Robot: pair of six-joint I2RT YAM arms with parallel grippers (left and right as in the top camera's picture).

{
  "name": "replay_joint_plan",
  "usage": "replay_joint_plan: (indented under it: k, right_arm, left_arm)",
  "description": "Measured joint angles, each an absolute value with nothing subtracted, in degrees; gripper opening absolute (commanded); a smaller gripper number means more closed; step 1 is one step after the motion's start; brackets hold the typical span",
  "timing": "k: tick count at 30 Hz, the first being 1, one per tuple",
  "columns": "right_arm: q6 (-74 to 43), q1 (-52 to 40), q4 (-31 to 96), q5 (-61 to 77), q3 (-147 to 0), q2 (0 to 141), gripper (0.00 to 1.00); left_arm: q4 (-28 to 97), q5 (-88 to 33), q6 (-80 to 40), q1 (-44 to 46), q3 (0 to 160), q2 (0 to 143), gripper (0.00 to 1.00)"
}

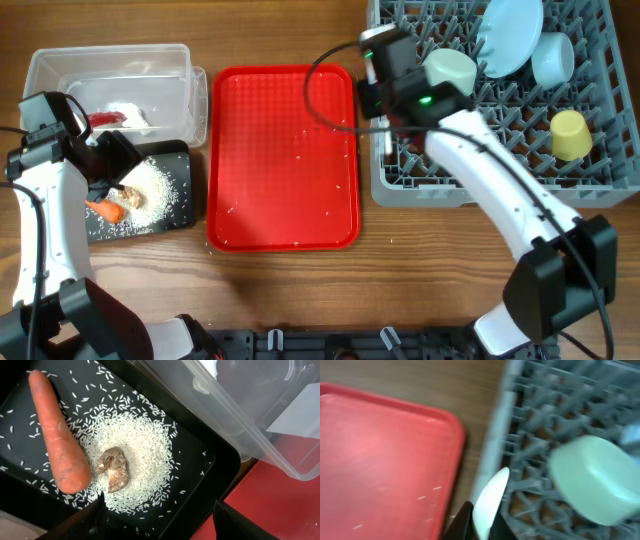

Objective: Sort waste into correct bins and load items into the dishwasher rack
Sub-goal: 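Carry the spoon right and stand it in the rack's left edge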

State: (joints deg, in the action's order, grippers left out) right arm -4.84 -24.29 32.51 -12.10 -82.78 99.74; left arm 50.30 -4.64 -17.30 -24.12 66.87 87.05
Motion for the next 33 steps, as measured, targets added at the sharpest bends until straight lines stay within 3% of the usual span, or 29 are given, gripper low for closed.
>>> replay_joint_plan:
  k: [11, 14, 17, 20, 24, 26, 31, 33]
  right_arm:
    - [-4.84, -19.57, 32.95, -9.91, -82.76, 104.09, 0.11]
    - [-4.71, -19.57, 32.99, -9.32, -82.76, 106.80, 0.25]
    - [-4.75, -19.57, 32.97, -9.06, -82.76, 108.25, 0.27]
    - [-4.97, -19.57, 32.05, -9.02, -82.76, 108.86, 0.42]
    - [-5.96, -19.55, 28.97, -7.38, -82.76, 108.86, 0.56]
    - [-6.28, -19.51, 27.86, -6.13, -82.76, 108.81, 0.59]
    - [-6.26, -17.23, 26.89, 0.05, -83.55, 107.68, 0.75]
    - [-6.07, -15.40, 27.16, 2.07, -84.51, 107.02, 0.89]
  left_arm:
    - [50.33, -4.64, -17.30, -24.12, 66.87, 87.05, 0.69]
    - [50.30, -4.64, -17.30, -24.12, 66.87, 87.05, 0.69]
    - [50.33, -4.64, -17.30, -24.12, 66.87, 87.05, 0.69]
    - [50.30, -4.64, -17.30, -24.12, 66.87, 87.05, 0.70]
    - [49.63, -4.64, -17.06, -23.79, 66.87, 87.05, 0.82]
    - [48.36, -4.84, -16.60, -22.87, 66.87, 87.05, 1.00]
    - [41.54, -6.07, -15.29, -15.84, 66.87, 86.98, 1.00]
    - [39.05, -6.33, -15.11, -12.32, 66.87, 86.98, 1.00]
